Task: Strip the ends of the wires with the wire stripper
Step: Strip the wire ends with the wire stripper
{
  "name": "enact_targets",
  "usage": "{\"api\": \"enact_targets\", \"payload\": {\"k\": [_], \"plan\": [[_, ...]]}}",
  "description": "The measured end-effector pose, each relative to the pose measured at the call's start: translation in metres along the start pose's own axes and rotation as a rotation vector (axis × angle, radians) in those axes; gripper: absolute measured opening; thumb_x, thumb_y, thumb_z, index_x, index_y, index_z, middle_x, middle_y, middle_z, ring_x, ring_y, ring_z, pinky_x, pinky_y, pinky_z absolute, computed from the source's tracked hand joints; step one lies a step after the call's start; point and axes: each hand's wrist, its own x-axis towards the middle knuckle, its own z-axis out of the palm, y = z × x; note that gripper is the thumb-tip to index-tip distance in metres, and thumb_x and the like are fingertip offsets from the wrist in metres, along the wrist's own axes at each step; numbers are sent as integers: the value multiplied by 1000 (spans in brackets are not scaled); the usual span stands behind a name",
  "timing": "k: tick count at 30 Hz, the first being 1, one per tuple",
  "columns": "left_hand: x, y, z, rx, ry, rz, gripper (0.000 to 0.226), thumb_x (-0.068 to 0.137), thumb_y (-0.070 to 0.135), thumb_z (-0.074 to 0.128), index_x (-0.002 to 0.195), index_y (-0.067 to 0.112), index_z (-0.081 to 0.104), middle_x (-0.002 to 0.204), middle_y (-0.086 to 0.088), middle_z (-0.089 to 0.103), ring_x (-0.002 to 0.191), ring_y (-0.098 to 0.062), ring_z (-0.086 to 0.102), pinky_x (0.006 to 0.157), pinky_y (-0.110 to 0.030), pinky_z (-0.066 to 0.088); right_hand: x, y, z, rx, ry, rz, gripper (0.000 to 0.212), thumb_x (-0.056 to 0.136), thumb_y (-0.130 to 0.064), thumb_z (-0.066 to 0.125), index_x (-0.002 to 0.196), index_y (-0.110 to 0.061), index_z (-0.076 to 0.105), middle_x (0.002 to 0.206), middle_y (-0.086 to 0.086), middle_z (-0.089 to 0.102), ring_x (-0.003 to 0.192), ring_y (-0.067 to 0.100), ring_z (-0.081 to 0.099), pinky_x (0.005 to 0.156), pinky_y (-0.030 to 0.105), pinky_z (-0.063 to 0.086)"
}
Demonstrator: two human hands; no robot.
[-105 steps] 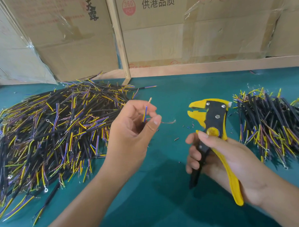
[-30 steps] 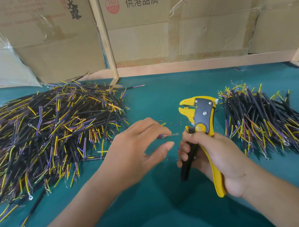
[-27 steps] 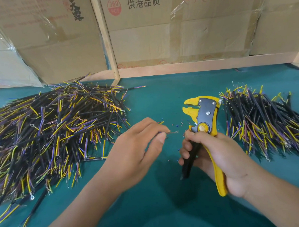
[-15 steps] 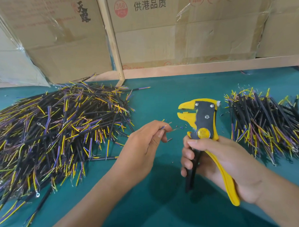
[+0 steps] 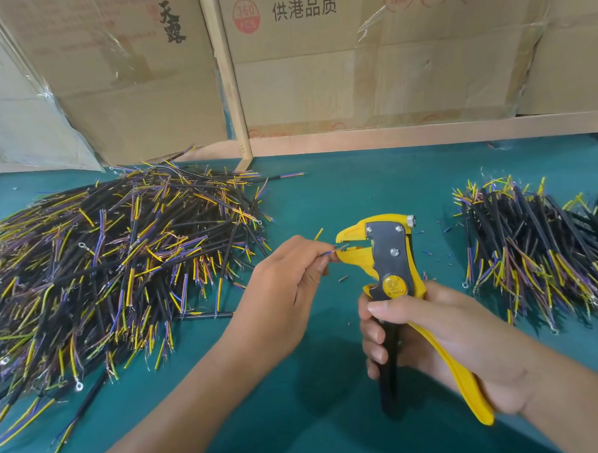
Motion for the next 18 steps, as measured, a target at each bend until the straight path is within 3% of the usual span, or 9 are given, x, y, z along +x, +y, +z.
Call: {"api": "enact_targets", "payload": {"k": [8,18], "plan": [[0,1,-1,12,-21,5,19,101,12,46,97,11,65,81,1,54,74,-14,47,68,-13,36,-3,-3,3,-36,-54,11,18,78,-27,73,85,-11,68,74,10,52,67,26,51,70,43,53],[0,2,-2,26,-42,7,15,97,2,53,88,11,63,77,3,54,71,-9,46,64,-9,32,-3,0,2,-38,-21,57,32,79,-39,76,79,-8,68,64,7,43,55,24,43,57,39,49]]}}
